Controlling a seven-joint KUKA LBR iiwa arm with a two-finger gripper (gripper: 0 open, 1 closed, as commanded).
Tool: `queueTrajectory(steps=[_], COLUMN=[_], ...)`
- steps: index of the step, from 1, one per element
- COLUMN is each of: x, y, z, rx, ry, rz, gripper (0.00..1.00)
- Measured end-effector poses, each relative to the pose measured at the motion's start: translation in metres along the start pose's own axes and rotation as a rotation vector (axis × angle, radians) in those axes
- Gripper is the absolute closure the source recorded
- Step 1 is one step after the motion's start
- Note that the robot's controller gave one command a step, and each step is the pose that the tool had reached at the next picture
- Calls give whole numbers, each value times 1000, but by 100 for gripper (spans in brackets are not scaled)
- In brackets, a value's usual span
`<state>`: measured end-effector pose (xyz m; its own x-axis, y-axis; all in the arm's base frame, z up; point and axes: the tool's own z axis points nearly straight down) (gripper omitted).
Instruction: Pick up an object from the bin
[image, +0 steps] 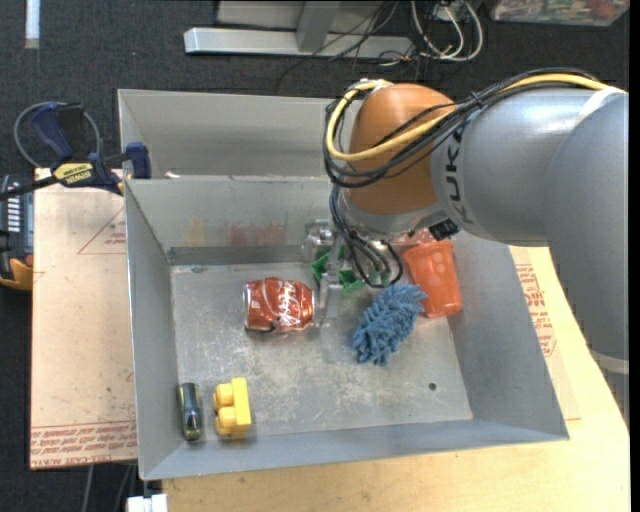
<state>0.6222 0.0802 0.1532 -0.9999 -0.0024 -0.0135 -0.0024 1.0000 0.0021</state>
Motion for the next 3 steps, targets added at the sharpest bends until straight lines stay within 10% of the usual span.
queueTrajectory(steps=[1,2,3], x=[16,22,8], y=[32,30,19], z=[53,82,77], rx=[-2,-2,-8], ry=[21,-7,4], rz=[-32,-84,-77], gripper=[0,0,100])
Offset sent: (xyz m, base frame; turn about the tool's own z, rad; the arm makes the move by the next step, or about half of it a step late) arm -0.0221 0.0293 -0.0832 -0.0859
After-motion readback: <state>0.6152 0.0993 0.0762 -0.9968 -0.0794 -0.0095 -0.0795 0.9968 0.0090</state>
